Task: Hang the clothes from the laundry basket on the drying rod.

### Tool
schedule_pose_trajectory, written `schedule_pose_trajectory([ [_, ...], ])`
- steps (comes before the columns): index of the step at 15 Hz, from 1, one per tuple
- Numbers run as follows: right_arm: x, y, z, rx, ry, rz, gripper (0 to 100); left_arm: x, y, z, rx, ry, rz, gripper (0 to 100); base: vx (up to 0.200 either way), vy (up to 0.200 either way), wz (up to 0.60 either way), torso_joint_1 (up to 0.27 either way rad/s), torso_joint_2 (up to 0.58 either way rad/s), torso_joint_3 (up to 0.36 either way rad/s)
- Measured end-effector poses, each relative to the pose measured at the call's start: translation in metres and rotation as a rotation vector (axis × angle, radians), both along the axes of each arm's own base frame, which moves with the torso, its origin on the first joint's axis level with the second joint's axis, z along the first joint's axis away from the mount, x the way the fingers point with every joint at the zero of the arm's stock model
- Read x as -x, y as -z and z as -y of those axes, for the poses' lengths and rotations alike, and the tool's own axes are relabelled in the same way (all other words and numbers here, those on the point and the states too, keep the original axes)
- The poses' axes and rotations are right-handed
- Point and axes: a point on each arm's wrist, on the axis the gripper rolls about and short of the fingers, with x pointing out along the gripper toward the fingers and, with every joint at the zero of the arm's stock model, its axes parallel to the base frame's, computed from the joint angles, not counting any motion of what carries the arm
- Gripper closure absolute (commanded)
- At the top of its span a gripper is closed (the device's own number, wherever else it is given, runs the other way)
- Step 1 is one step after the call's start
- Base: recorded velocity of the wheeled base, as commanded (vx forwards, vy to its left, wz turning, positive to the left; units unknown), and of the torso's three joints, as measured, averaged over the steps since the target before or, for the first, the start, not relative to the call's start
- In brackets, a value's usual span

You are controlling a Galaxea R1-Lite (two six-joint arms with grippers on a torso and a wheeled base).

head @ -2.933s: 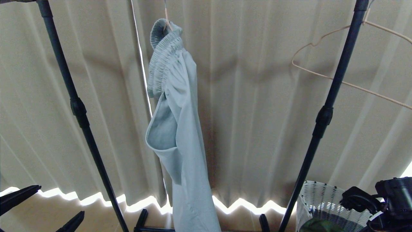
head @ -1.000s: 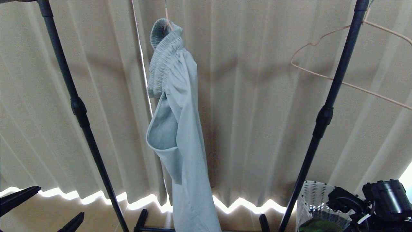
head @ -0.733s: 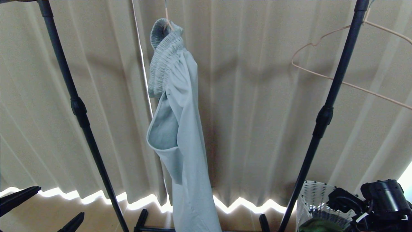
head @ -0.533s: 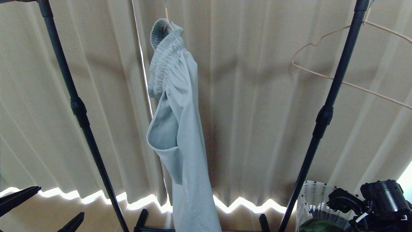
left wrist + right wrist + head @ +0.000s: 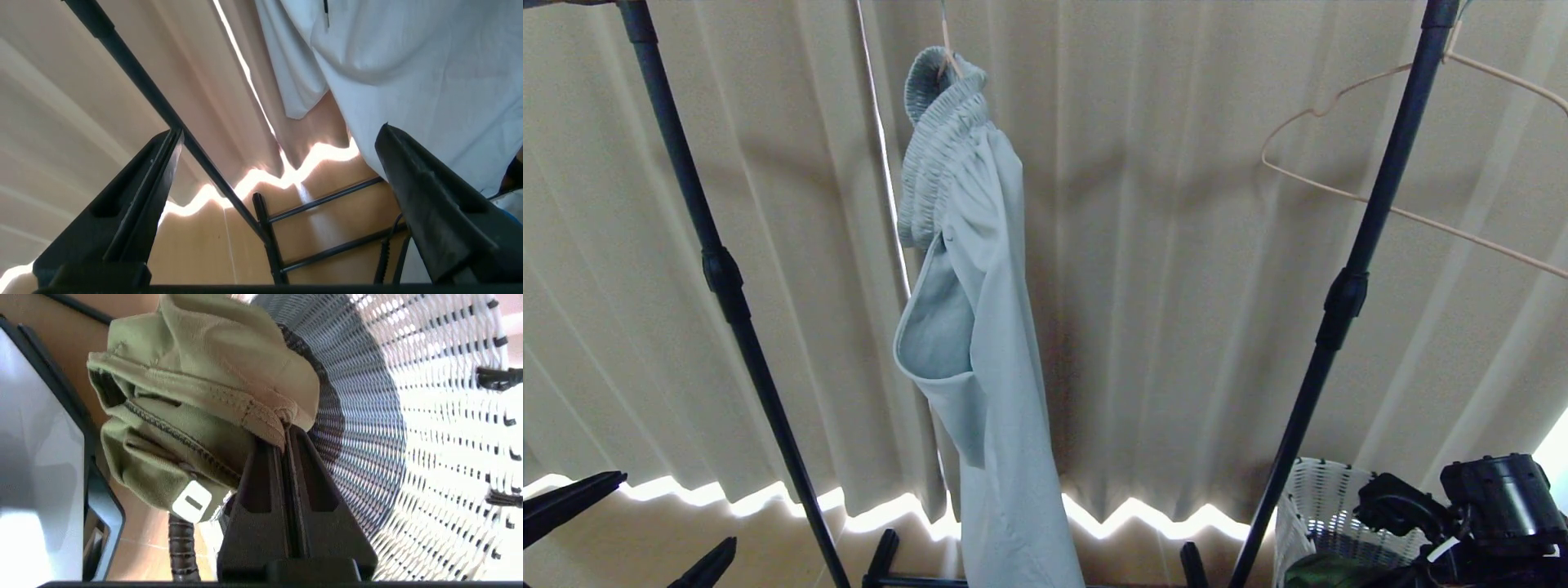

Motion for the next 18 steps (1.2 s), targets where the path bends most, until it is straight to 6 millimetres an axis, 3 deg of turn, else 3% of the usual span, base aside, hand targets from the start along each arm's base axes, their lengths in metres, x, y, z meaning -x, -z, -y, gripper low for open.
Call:
schedule_pose_trajectory([
  [3,0.000,-0.017,-0.005,-0.032,-0.004,0.114,100,0.000,0.001,0.000,0.000,0.001,-0.003,0,0.000,0.000,0.00,0.000,0.00,0.000],
  [11,0.000,-0.100,-0.037,-0.147,-0.148,0.535,100,-0.009,-0.004,0.012,0.000,0.158,-0.040,0,0.000,0.000,0.00,0.000,0.00,0.000],
  [15,-0.005,-0.122,-0.042,-0.167,-0.168,0.623,100,-0.012,-0.001,0.014,-0.021,0.162,-0.061,0,-0.200,0.000,0.00,0.005,0.00,0.001],
  [18,-0.013,-0.122,-0.045,-0.164,-0.171,0.619,100,-0.013,0.000,0.014,-0.026,0.162,-0.067,0,-0.200,0.000,0.00,0.002,0.00,0.002],
])
